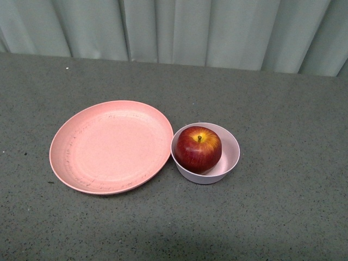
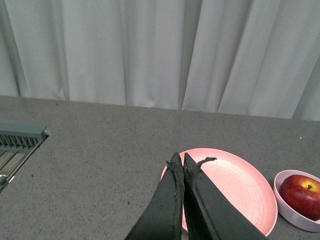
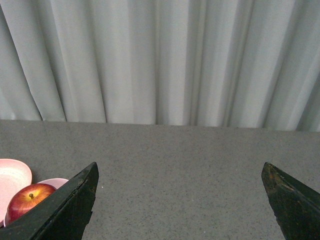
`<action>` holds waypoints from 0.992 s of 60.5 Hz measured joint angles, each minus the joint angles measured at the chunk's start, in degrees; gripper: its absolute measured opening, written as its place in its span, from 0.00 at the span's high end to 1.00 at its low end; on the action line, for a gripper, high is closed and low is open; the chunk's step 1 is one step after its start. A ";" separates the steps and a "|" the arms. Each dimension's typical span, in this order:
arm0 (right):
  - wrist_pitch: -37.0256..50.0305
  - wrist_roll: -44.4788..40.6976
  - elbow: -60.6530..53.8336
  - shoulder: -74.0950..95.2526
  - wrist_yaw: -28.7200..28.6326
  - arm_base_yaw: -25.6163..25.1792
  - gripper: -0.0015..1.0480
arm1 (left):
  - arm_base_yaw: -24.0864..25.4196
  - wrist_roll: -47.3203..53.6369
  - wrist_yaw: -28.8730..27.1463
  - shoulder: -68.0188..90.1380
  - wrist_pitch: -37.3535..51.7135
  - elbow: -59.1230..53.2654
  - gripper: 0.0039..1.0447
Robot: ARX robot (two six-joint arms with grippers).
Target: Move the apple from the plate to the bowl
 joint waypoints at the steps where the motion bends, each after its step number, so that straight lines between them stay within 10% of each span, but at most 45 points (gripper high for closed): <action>1: 0.00 0.00 0.00 0.00 -0.02 0.00 0.09 | 0.00 0.00 -0.02 -0.02 -0.04 0.00 0.97; 12: -0.02 0.00 0.00 0.00 0.00 0.00 0.09 | 0.00 -0.02 0.00 -0.09 -0.11 0.00 0.93; 43: -0.02 0.00 0.00 0.00 0.00 0.00 0.09 | 0.00 -0.02 0.00 -0.09 -0.11 0.00 0.07; 60: -0.02 0.00 0.00 0.00 0.00 0.00 0.09 | 0.00 0.13 0.00 -0.09 -0.11 0.00 0.06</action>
